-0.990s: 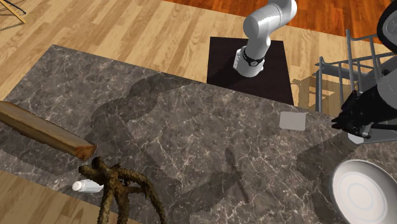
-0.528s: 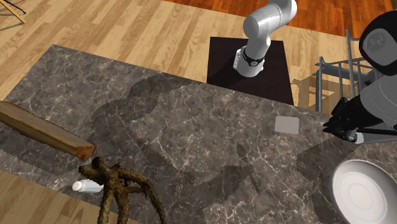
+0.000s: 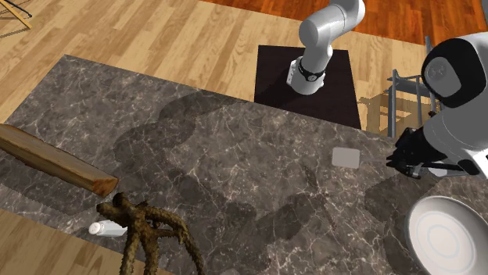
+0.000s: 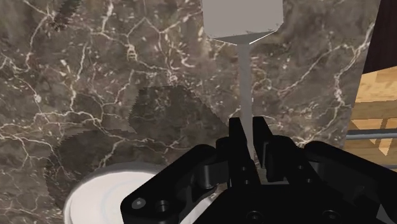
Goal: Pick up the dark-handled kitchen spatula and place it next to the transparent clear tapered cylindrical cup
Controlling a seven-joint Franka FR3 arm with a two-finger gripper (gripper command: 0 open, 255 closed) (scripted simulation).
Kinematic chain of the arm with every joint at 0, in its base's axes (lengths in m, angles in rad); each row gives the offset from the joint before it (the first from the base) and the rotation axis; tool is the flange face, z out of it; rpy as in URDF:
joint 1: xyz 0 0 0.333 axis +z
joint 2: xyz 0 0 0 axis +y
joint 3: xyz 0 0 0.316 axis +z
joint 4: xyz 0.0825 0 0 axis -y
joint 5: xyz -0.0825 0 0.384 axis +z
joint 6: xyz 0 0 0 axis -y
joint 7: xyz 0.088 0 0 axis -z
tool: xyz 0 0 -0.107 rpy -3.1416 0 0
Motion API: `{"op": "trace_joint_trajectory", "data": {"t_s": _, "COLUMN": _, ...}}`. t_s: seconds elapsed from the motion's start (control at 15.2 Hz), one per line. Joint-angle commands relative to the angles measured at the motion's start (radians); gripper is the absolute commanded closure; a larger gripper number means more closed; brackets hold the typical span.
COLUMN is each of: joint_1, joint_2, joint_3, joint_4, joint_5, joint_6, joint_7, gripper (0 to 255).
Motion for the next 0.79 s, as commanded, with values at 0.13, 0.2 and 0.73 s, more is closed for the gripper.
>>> {"op": "trace_joint_trajectory", "data": {"t_s": 0.13, "joint_1": 0.0, "joint_2": 0.017, "joint_3": -0.003, "joint_4": -0.04, "joint_5": 0.007, "joint_6": 0.056, "joint_7": -0.007, "gripper": 255}}
{"op": "trace_joint_trajectory", "data": {"t_s": 0.2, "joint_1": 0.001, "joint_2": 0.022, "joint_3": -0.004, "joint_4": -0.048, "joint_5": 0.009, "joint_6": 0.069, "joint_7": -0.009, "gripper": 255}}
{"op": "trace_joint_trajectory", "data": {"t_s": 0.73, "joint_1": 0.003, "joint_2": 0.076, "joint_3": -0.012, "joint_4": -0.108, "joint_5": 0.035, "joint_6": 0.179, "joint_7": -0.033, "gripper": 255}}
